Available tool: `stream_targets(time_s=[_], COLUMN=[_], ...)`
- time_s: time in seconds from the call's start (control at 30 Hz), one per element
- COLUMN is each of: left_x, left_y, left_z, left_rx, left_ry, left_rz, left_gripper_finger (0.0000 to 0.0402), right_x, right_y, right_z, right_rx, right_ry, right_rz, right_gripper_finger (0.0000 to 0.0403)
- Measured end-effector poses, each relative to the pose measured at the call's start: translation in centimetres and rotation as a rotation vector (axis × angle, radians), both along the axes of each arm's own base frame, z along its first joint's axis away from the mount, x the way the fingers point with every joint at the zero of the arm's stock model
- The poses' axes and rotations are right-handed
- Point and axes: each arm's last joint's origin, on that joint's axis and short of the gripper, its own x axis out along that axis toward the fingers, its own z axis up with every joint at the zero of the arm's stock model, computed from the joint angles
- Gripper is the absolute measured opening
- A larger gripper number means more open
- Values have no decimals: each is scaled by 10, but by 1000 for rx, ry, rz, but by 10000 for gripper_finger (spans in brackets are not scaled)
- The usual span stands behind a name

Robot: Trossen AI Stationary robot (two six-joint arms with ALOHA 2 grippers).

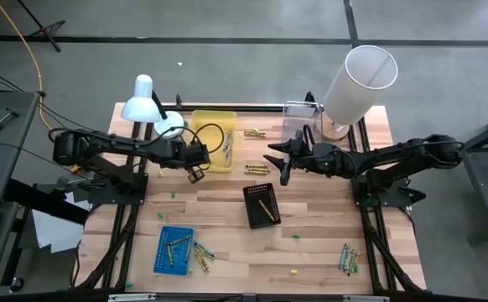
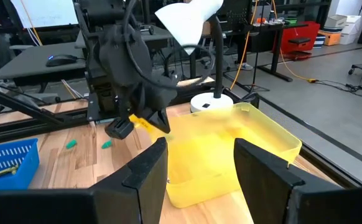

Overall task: Sort crayons
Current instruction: Adjust the yellow bin, then put the blue crayon into the transparent bin

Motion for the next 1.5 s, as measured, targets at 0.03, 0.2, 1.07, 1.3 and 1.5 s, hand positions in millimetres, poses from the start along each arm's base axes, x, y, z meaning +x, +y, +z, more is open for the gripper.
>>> stream_targets(time_s=[0.03, 0.2, 1.07, 1.3, 1.5], left_x=[1, 3, -1, 0, 0], left_y=[0, 2, -58, -58, -57], left_z=[4, 36, 44, 47, 48], left_rx=[11, 80, 158, 186, 202], left_ry=[-11, -136, -1006, -1024, -1040], left_rz=[0, -6, -557, -558, -539], left_gripper_finger=[0, 0, 0, 4, 42], right_x=[0, 0, -8, -20, -36], right_y=[0, 0, 16, 29, 40], right_z=[0, 1, 17, 30, 36], right_rx=[0, -10, -46, -34, 117], right_ry=[0, -3, -72, -124, -109], right_rz=[0, 1, 96, 146, 197], right_gripper_finger=[179, 179, 179, 179, 179])
